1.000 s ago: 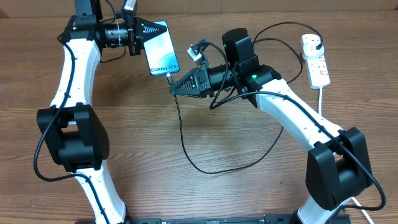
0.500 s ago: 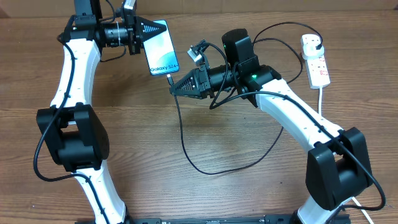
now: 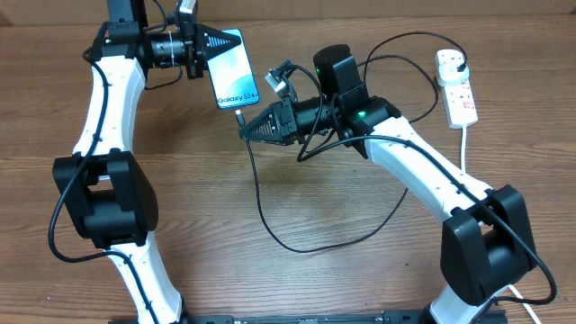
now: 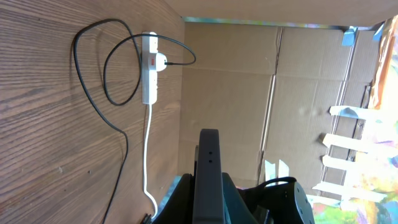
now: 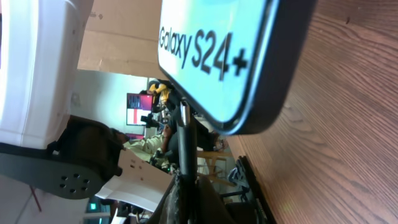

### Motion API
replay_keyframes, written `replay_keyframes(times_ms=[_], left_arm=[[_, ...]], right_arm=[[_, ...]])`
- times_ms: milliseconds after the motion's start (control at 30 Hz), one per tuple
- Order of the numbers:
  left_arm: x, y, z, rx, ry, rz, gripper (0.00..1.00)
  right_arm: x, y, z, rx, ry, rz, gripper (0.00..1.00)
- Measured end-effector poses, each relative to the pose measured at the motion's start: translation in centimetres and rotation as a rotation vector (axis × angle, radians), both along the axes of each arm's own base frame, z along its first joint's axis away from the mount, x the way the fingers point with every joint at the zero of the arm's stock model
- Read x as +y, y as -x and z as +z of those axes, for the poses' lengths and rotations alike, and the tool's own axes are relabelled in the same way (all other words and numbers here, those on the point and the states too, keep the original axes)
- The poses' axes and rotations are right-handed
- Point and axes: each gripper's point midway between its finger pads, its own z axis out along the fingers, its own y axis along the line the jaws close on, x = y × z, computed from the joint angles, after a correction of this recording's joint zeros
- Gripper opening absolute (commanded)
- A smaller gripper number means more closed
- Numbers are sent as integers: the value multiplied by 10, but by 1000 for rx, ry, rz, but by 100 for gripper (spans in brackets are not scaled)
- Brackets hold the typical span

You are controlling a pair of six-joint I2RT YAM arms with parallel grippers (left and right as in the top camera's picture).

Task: Plug charger to phone and switch on socket

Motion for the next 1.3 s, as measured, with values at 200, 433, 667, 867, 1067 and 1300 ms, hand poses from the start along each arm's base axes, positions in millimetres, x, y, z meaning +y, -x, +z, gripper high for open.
replay_keyframes(times_ms=[200,433,667,867,1067,1300], left_arm=[[0,0,0,0,0,0,4],[0,0,0,0,0,0,4],[0,0,0,0,0,0,4],[0,0,0,0,0,0,5],[0,0,0,-1,0,0,5],[0,0,0,-1,0,0,5]], right_arm=[[0,-3,-1,0,7,-19,4],[1,-7,1,-5,5,-32,4],[1,-7,1,4,6,-35,4],[1,-7,1,4,6,-35,4],[-3,-10,1,10,4,-40,4],[-6,-11,0,23,8,-45,4]])
